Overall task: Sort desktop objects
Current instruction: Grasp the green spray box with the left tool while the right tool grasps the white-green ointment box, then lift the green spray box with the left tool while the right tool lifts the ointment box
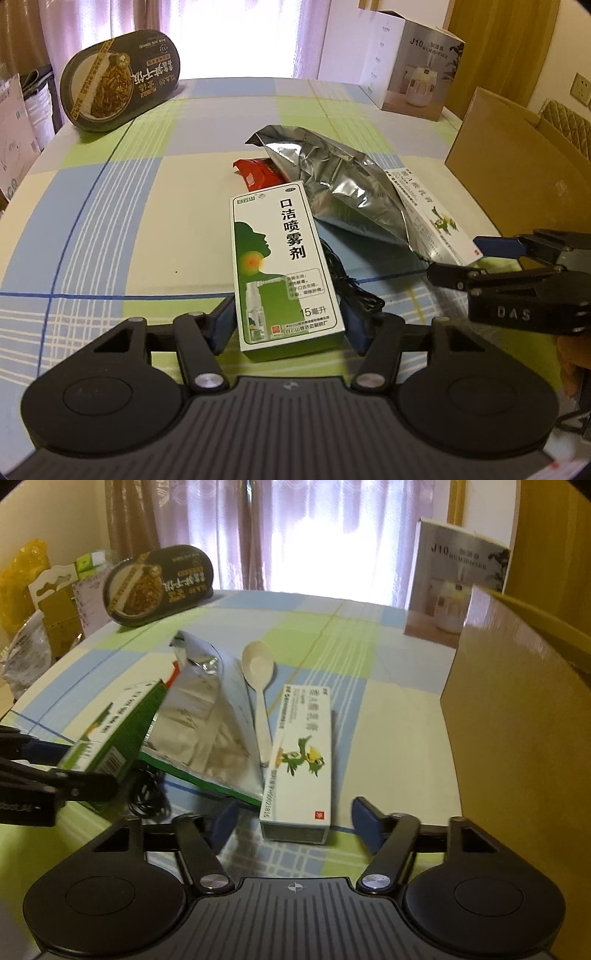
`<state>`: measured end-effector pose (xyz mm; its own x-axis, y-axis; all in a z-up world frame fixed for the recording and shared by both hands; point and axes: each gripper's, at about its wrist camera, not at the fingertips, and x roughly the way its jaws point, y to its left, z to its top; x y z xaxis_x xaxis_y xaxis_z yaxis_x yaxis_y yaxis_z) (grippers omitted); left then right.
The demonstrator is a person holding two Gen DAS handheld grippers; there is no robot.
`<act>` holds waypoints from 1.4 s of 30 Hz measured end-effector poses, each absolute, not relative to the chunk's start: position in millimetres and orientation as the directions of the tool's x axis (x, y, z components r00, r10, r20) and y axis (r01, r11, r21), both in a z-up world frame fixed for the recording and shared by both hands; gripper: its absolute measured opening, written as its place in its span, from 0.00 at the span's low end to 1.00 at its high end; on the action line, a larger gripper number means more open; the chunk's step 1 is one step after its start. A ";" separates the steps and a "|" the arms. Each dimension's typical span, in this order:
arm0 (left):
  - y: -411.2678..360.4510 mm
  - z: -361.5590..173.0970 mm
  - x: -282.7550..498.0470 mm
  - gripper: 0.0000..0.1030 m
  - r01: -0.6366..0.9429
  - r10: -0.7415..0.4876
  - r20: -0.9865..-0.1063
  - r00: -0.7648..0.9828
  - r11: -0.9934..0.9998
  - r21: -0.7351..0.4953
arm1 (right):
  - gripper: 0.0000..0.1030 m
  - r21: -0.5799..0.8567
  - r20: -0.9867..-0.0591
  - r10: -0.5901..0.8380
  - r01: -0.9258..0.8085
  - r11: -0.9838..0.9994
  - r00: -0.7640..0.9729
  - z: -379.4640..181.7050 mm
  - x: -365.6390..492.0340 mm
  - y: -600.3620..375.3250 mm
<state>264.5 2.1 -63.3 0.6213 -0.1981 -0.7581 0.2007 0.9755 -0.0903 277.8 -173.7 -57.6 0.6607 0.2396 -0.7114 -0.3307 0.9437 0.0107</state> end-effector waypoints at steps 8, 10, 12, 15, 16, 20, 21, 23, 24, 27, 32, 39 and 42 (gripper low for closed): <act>-0.1 -57.8 240.3 0.53 0.209 -0.169 -0.768 0.618 0.977 -0.047 | 0.34 0.017 -0.741 0.219 -0.308 0.951 0.635 -51.7 256.8 -182.0; -1.0 -54.7 225.0 0.52 0.203 -0.163 -0.770 0.617 0.978 -0.044 | 0.34 0.023 -0.754 0.213 -0.298 0.954 0.622 -47.8 242.6 -183.9; -3.5 -52.2 205.8 0.51 0.201 -0.154 -0.775 0.612 0.979 -0.036 | 0.34 0.019 -0.764 0.203 -0.293 0.956 0.613 -44.4 222.4 -184.2; -9.5 -50.8 173.8 0.49 0.214 -0.153 -0.784 0.602 0.977 -0.027 | 0.34 0.020 -0.779 0.194 -0.284 0.958 0.596 -40.1 187.6 -185.6; -12.3 -50.8 160.8 0.49 0.218 -0.152 -0.787 0.598 0.976 -0.023 | 0.34 0.020 -0.784 0.191 -0.284 0.959 0.591 -38.8 175.3 -186.0; -20.7 -51.0 114.5 0.49 0.238 -0.153 -0.800 0.581 0.971 -0.013 | 0.34 0.017 -0.797 0.180 -0.278 0.961 0.576 -32.6 124.5 -189.7; -22.7 -50.9 102.8 0.49 0.245 -0.151 -0.803 0.577 0.970 -0.007 | 0.34 0.018 -0.799 0.180 -0.276 0.961 0.574 -31.0 113.8 -190.9; -24.8 -51.3 86.0 0.49 0.253 -0.151 -0.811 0.565 0.967 -0.003 | 0.34 0.021 -0.801 0.184 -0.280 0.960 0.570 -29.4 93.0 -195.2; -25.3 -51.7 78.5 0.50 0.253 -0.150 -0.815 0.559 0.967 -0.004 | 0.34 0.024 -0.801 0.185 -0.278 0.960 0.569 -28.9 83.9 -197.3; -25.6 -52.3 66.6 0.66 0.251 -0.134 -0.823 0.552 0.968 0.011 | 0.45 0.051 -0.794 0.203 -0.269 0.962 0.573 -27.9 69.5 -202.9; -21.8 -47.2 72.7 0.66 0.229 -0.127 -0.808 0.575 0.973 0.010 | 0.53 0.063 -0.777 0.224 -0.280 0.958 0.589 -26.0 67.1 -200.7; -28.4 -45.5 96.1 0.66 0.248 -0.144 -0.801 0.581 0.969 0.005 | 0.53 0.044 -0.772 0.226 -0.305 0.951 0.594 -30.4 91.1 -194.6; -33.3 -48.2 102.4 0.65 0.262 -0.151 -0.800 0.580 0.965 0.008 | 0.53 0.034 -0.775 0.221 -0.310 0.950 0.592 -34.6 102.6 -192.7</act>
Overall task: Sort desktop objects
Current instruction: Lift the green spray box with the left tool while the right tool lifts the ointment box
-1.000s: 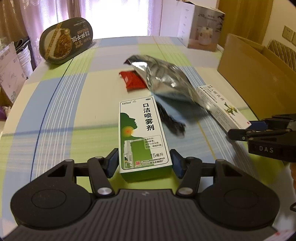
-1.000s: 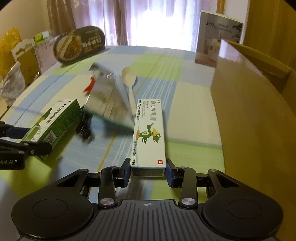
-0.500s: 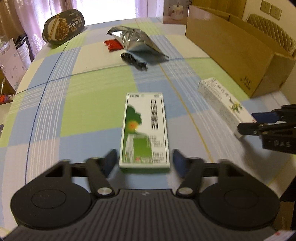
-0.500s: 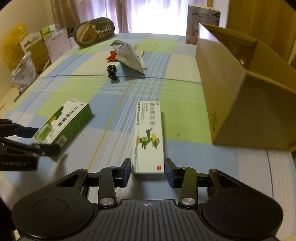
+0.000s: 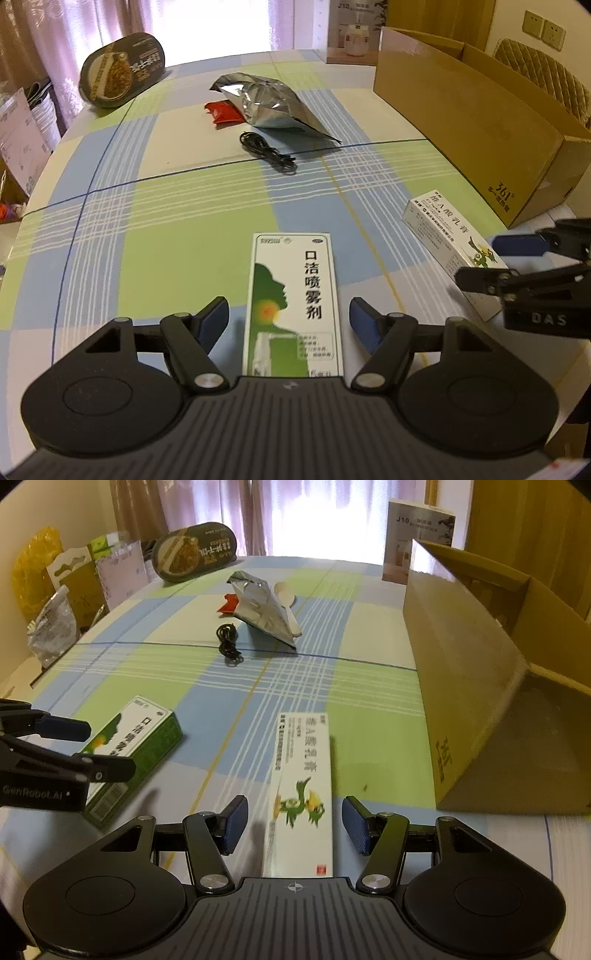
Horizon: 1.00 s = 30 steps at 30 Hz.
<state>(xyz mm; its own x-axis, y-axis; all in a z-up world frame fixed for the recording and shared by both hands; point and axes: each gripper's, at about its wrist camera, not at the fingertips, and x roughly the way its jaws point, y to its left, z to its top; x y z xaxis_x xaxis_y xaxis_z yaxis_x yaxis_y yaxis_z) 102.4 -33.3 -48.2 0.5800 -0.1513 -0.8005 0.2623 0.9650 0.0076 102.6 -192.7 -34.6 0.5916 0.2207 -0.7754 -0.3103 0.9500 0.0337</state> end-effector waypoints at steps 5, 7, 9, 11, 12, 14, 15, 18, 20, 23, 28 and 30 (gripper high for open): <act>-37.0 -54.4 108.0 0.63 0.268 -0.149 -0.804 0.575 0.963 0.014 | 0.52 0.032 -0.778 0.221 -0.314 0.949 0.588 -40.0 111.4 -192.8; -37.4 -56.6 109.0 0.60 0.273 -0.145 -0.807 0.573 0.962 0.022 | 0.52 0.037 -0.779 0.222 -0.311 0.950 0.586 -41.9 112.8 -193.5; -36.7 -58.5 110.5 0.53 0.276 -0.146 -0.812 0.565 0.961 0.020 | 0.52 0.036 -0.781 0.221 -0.312 0.950 0.584 -43.4 113.1 -193.6; -35.8 -60.0 111.5 0.51 0.276 -0.145 -0.814 0.562 0.961 0.019 | 0.52 0.038 -0.781 0.223 -0.312 0.949 0.583 -44.3 113.7 -193.6; -35.6 -60.7 111.7 0.50 0.277 -0.146 -0.816 0.560 0.961 0.018 | 0.52 0.039 -0.781 0.224 -0.312 0.949 0.583 -44.7 114.1 -193.6; -36.0 -61.7 111.2 0.50 0.281 -0.145 -0.816 0.559 0.959 0.022 | 0.52 0.041 -0.783 0.226 -0.314 0.949 0.579 -45.6 115.2 -193.0; -36.2 -62.1 110.8 0.49 0.284 -0.145 -0.815 0.561 0.959 0.024 | 0.52 0.042 -0.784 0.227 -0.316 0.948 0.577 -46.1 115.5 -192.9; -35.7 -61.9 109.4 0.49 0.288 -0.150 -0.815 0.560 0.957 0.022 | 0.52 0.041 -0.787 0.228 -0.320 0.946 0.573 -47.7 116.1 -192.0; -35.0 -61.5 108.6 0.49 0.289 -0.155 -0.815 0.558 0.957 0.016 | 0.35 0.040 -0.790 0.226 -0.320 0.947 0.570 -48.8 116.9 -192.1; -34.5 -60.1 105.4 0.49 0.290 -0.161 -0.814 0.558 0.957 0.009 | 0.34 0.046 -0.789 0.226 -0.312 0.949 0.571 -47.8 117.2 -194.3; -35.1 -55.8 98.8 0.49 0.293 -0.172 -0.810 0.561 0.956 0.000 | 0.34 0.043 -0.775 0.225 -0.306 0.951 0.591 -40.4 109.7 -196.7; -36.3 -53.1 96.3 0.49 0.296 -0.173 -0.808 0.563 0.955 0.002 | 0.34 0.045 -0.766 0.228 -0.303 0.952 0.602 -34.9 106.0 -197.3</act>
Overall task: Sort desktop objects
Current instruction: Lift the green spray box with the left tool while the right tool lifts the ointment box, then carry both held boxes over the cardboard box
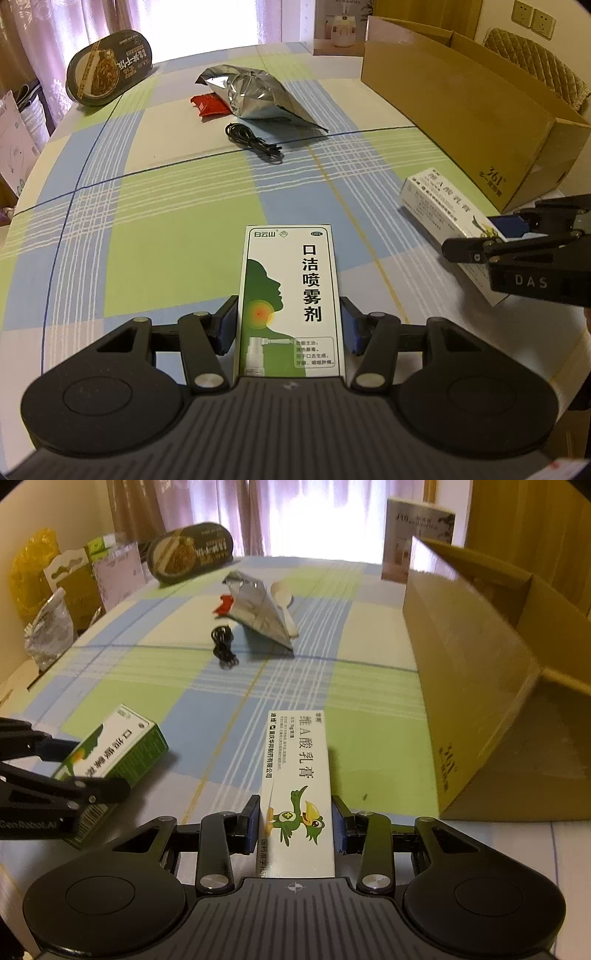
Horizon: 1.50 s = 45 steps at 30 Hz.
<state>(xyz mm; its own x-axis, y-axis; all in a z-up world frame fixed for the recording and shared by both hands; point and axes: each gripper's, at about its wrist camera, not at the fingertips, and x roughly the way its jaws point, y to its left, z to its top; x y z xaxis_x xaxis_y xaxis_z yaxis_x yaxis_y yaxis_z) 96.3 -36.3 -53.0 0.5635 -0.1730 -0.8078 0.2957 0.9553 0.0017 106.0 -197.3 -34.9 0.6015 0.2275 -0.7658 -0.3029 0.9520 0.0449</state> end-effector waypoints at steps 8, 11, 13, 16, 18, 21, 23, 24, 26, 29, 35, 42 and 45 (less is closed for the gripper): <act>-44.9 -31.4 86.5 0.49 0.307 -0.189 -0.786 0.588 0.952 0.001 | 0.34 0.051 -0.730 0.236 -0.294 0.955 0.641 -5.5 91.4 -202.0; -51.5 -19.2 84.8 0.49 0.319 -0.200 -0.773 0.601 0.948 0.003 | 0.34 0.046 -0.710 0.232 -0.285 0.957 0.665 9.7 86.0 -207.3; -57.5 -10.5 84.1 0.49 0.332 -0.211 -0.762 0.613 0.943 0.006 | 0.34 0.042 -0.694 0.227 -0.276 0.960 0.684 20.8 83.4 -212.0; -67.9 3.2 83.2 0.49 0.350 -0.231 -0.743 0.629 0.937 0.005 | 0.34 0.040 -0.669 0.219 -0.260 0.965 0.710 36.5 81.5 -220.0; -75.9 11.8 83.1 0.49 0.364 -0.246 -0.730 0.637 0.931 0.004 | 0.34 0.037 -0.651 0.212 -0.249 0.968 0.729 47.3 80.4 -226.2; -89.5 24.0 85.1 0.49 0.386 -0.271 -0.713 0.647 0.922 0.000 | 0.34 0.032 -0.625 0.199 -0.230 0.973 0.755 61.6 80.3 -237.1; -99.4 31.3 88.2 0.49 0.403 -0.292 -0.702 0.650 0.915 -0.009 | 0.34 0.025 -0.610 0.186 -0.217 0.976 0.771 71.0 79.9 -246.3; -105.3 34.8 90.2 0.49 0.412 -0.302 -0.697 0.651 0.911 -0.011 | 0.34 0.022 -0.602 0.179 -0.207 0.978 0.778 75.6 80.7 -251.7; -117.6 41.2 94.7 0.49 0.431 -0.322 -0.687 0.652 0.902 -0.013 | 0.34 0.022 -0.590 0.163 -0.187 0.982 0.791 82.7 83.4 -263.5; -137.6 50.7 104.0 0.49 0.461 -0.350 -0.671 0.653 0.887 -0.015 | 0.34 0.032 -0.579 0.146 -0.157 0.987 0.802 90.2 90.1 -283.2; -179.1 64.5 121.3 0.49 0.513 -0.396 -0.648 0.651 0.858 -0.010 | 0.34 0.023 -0.565 0.098 -0.103 0.994 0.819 98.2 108.7 -319.6; -227.0 67.7 144.4 0.49 0.570 -0.441 -0.637 0.633 0.822 -0.004 | 0.34 0.020 -0.565 0.055 -0.053 0.998 0.824 97.3 131.5 -360.4; -245.1 65.4 154.7 0.49 0.589 -0.456 -0.637 0.622 0.808 -0.004 | 0.34 0.025 -0.568 0.044 -0.037 0.999 0.822 94.9 139.4 -375.0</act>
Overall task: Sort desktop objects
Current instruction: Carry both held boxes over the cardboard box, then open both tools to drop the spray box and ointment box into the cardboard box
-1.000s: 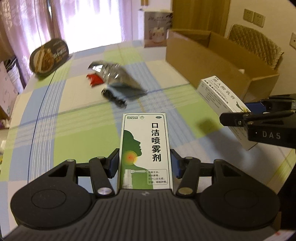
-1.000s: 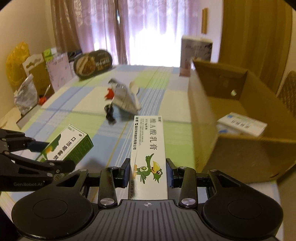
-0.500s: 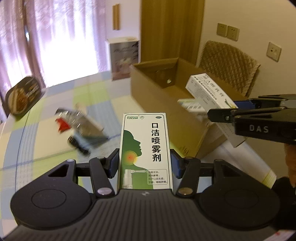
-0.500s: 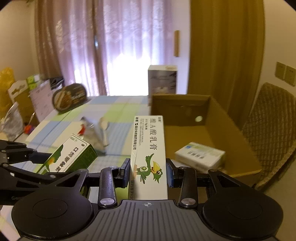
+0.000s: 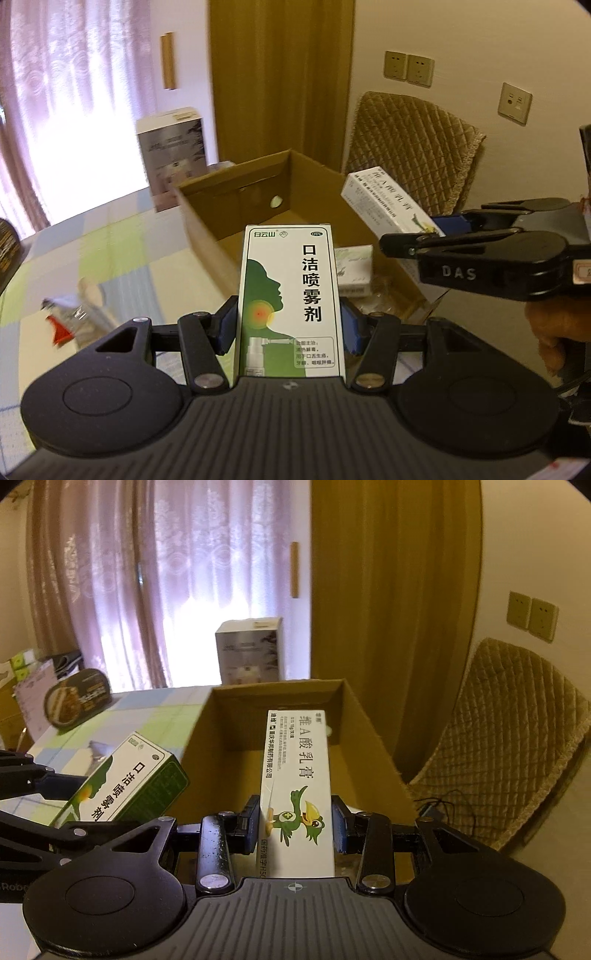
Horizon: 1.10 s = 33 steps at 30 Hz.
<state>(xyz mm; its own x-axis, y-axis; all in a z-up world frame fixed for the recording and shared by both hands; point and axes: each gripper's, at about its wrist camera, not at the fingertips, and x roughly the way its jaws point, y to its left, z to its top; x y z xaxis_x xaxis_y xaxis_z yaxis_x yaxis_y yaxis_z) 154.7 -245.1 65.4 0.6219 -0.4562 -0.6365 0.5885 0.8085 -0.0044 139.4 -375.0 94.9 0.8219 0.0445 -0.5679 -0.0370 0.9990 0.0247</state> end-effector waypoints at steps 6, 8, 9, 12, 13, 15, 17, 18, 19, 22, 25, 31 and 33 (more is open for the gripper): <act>-273.3 52.9 171.4 0.49 0.613 -0.464 -0.649 0.603 0.790 0.005 | 0.34 0.035 -0.582 0.033 -0.015 0.999 0.813 85.8 154.2 -398.0; -278.7 48.5 175.0 0.49 0.619 -0.463 -0.655 0.597 0.785 0.008 | 0.34 0.039 -0.587 0.034 -0.014 0.999 0.809 82.3 157.0 -402.2; -280.3 46.7 176.2 0.49 0.621 -0.464 -0.657 0.594 0.783 0.009 | 0.34 0.040 -0.588 0.034 -0.013 0.999 0.808 80.8 158.1 -404.1; -286.5 40.1 180.2 0.49 0.627 -0.462 -0.664 0.588 0.779 0.012 | 0.34 0.048 -0.595 0.034 -0.007 0.999 0.803 75.9 162.2 -408.7; -287.9 38.5 181.5 0.49 0.627 -0.461 -0.666 0.586 0.779 0.013 | 0.34 0.051 -0.597 0.034 -0.005 0.999 0.801 74.2 163.3 -409.9; -290.7 37.5 182.9 0.49 0.630 -0.462 -0.663 0.589 0.776 0.020 | 0.34 0.057 -0.601 0.038 -0.004 0.998 0.799 71.3 166.6 -411.4; -293.0 37.3 185.2 0.49 0.632 -0.464 -0.664 0.587 0.775 0.016 | 0.34 0.060 -0.602 0.040 -0.005 0.998 0.797 69.6 168.0 -412.0; -294.1 37.2 186.4 0.49 0.632 -0.465 -0.664 0.586 0.775 0.015 | 0.34 0.062 -0.603 0.042 -0.005 0.998 0.797 69.0 169.1 -412.3; -295.5 37.1 187.6 0.49 0.633 -0.465 -0.665 0.585 0.774 0.016 | 0.34 0.064 -0.603 0.043 -0.006 0.998 0.797 68.6 169.7 -412.6; -299.4 37.1 190.9 0.49 0.634 -0.466 -0.666 0.583 0.773 0.014 | 0.34 0.064 -0.603 0.041 -0.003 0.998 0.796 67.7 171.4 -413.2; -300.1 38.1 192.7 0.50 0.633 -0.479 -0.658 0.581 0.774 -0.005 | 0.34 0.064 -0.605 0.039 -0.001 0.998 0.795 66.9 173.0 -414.5; -292.5 46.3 185.8 0.57 0.626 -0.472 -0.632 0.615 0.780 0.026 | 0.34 0.064 -0.605 0.039 0.000 0.998 0.795 67.3 174.1 -416.0; -286.4 48.1 184.8 0.57 0.618 -0.467 -0.628 0.622 0.785 0.028 | 0.34 0.065 -0.606 0.042 -0.003 0.998 0.795 67.6 174.3 -416.2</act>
